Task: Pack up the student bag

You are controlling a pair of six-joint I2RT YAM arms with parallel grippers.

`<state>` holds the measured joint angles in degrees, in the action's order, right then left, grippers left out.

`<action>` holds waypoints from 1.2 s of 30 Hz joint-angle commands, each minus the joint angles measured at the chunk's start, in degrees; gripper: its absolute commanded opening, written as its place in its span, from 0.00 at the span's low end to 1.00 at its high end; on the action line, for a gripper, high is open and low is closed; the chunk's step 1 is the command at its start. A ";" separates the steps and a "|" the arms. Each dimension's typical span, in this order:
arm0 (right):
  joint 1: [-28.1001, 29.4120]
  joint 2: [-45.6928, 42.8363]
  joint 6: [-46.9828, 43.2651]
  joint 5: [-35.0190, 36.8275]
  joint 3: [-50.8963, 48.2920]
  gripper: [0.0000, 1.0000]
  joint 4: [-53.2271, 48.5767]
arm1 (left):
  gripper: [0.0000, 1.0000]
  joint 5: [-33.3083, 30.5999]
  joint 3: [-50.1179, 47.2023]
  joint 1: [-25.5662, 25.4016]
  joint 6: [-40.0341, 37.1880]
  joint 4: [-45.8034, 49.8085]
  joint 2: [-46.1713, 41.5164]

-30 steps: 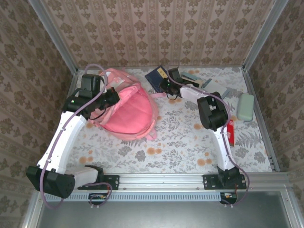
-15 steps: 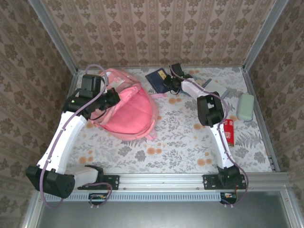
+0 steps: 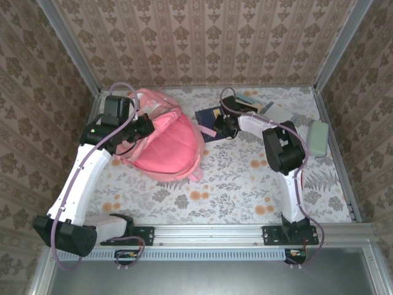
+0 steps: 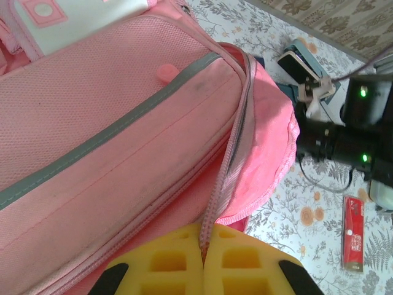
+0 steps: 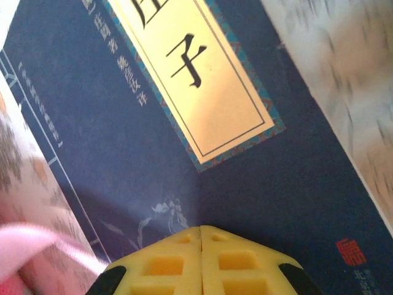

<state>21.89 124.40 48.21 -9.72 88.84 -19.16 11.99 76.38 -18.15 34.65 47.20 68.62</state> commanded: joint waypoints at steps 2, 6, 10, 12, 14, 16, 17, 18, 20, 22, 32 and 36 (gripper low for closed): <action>0.84 -6.02 2.66 0.40 -13.48 0.09 -0.76 | 0.00 0.03 2.72 0.92 -1.48 -1.78 0.36; 0.86 -12.63 2.56 2.62 -23.99 0.09 0.95 | 0.00 0.10 2.74 1.09 -2.09 -2.37 1.47; 0.65 -19.24 2.39 3.85 -32.55 0.09 -0.02 | 0.00 -0.50 3.06 1.05 -2.74 -2.47 2.47; 0.44 -22.76 2.74 4.71 -36.52 0.09 -0.33 | 0.00 -1.00 2.99 1.10 -3.03 -2.59 2.70; 0.10 -26.41 3.36 5.52 -40.94 0.09 -0.14 | 0.00 -1.36 2.68 1.12 -3.35 -2.73 2.92; -0.07 -29.42 4.16 5.84 -44.27 0.09 0.20 | 0.00 -1.53 2.47 1.04 -3.68 -2.90 3.31; -0.09 -30.64 4.39 5.41 -45.77 0.10 0.90 | 0.00 -1.53 2.29 1.02 -3.84 -3.03 3.44; -0.09 -31.37 4.38 4.61 -46.65 0.10 1.64 | 0.00 -1.60 2.13 0.93 -4.01 -3.12 3.66; -0.01 -32.59 3.71 2.54 -47.43 0.11 2.56 | 0.00 -1.49 1.60 0.80 -3.96 -3.50 4.07; 0.09 -34.28 2.05 0.63 -47.29 0.13 4.18 | 0.00 -1.53 1.19 0.19 -3.98 -3.69 4.45; -0.06 -53.12 -11.91 11.80 -43.02 0.36 -0.44 | 0.31 -4.65 1.84 -6.16 -3.48 -3.10 4.33; -2.06 -55.44 -15.92 8.97 -43.55 0.37 1.13 | 0.31 -5.70 1.00 -11.16 -0.55 -5.04 4.37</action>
<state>21.02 69.01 37.63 -1.65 44.91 -17.56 7.90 76.79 -26.63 32.05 44.56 73.36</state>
